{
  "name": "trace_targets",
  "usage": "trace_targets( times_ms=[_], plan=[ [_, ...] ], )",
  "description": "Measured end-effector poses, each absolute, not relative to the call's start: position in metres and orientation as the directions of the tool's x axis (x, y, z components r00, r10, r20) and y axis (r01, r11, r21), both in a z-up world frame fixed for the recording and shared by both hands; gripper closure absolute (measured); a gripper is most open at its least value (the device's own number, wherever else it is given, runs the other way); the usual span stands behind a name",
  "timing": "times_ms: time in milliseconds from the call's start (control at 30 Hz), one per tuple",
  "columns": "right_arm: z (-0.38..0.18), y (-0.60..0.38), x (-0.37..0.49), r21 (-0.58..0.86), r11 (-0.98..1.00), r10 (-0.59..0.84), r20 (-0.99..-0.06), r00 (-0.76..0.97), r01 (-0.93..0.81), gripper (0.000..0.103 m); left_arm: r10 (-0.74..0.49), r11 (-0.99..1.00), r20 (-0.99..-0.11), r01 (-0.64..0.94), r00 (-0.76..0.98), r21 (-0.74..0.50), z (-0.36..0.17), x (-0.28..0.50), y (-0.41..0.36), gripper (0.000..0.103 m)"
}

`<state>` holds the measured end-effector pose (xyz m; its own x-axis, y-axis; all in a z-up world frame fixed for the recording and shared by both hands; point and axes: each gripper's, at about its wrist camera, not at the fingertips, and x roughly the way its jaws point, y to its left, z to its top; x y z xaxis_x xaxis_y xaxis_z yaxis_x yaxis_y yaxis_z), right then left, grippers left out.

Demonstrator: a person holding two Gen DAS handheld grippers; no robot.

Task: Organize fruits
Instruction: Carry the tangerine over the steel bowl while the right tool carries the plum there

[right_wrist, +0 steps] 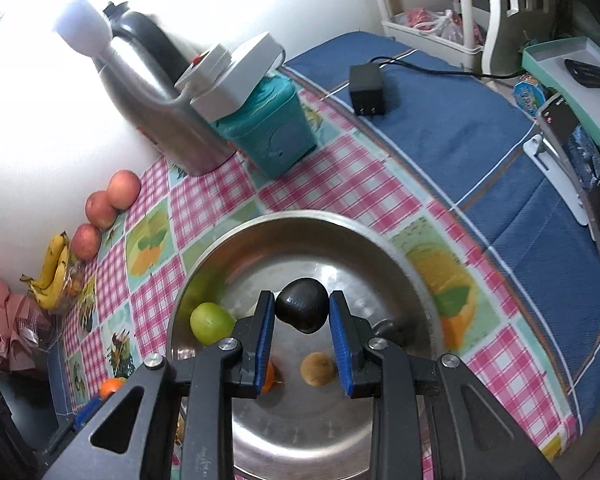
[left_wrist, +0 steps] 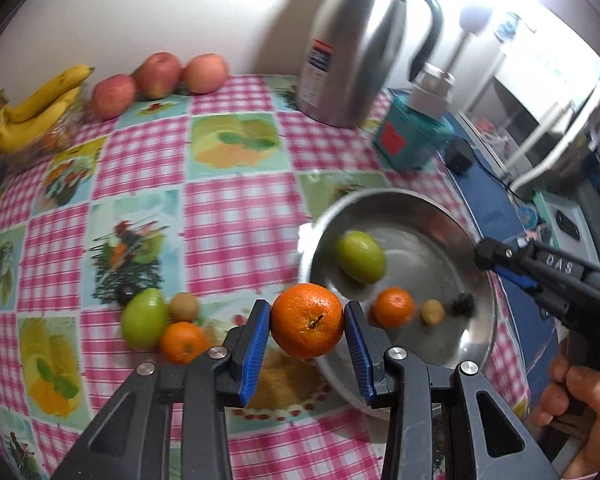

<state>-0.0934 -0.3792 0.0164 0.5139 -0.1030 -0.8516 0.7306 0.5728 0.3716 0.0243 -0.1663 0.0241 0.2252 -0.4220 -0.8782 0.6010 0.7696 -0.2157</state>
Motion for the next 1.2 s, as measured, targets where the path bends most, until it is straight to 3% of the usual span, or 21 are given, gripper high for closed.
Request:
trace_targets(
  times_ms=[1200],
  plan=[
    [-0.012, -0.368, -0.077, 0.325, 0.592, -0.043, -0.901, 0.432, 0.738, 0.074, -0.405, 0.731, -0.887, 0.662, 0.221, -0.168, -0.005, 0.013, -0.201, 0.062]
  ],
)
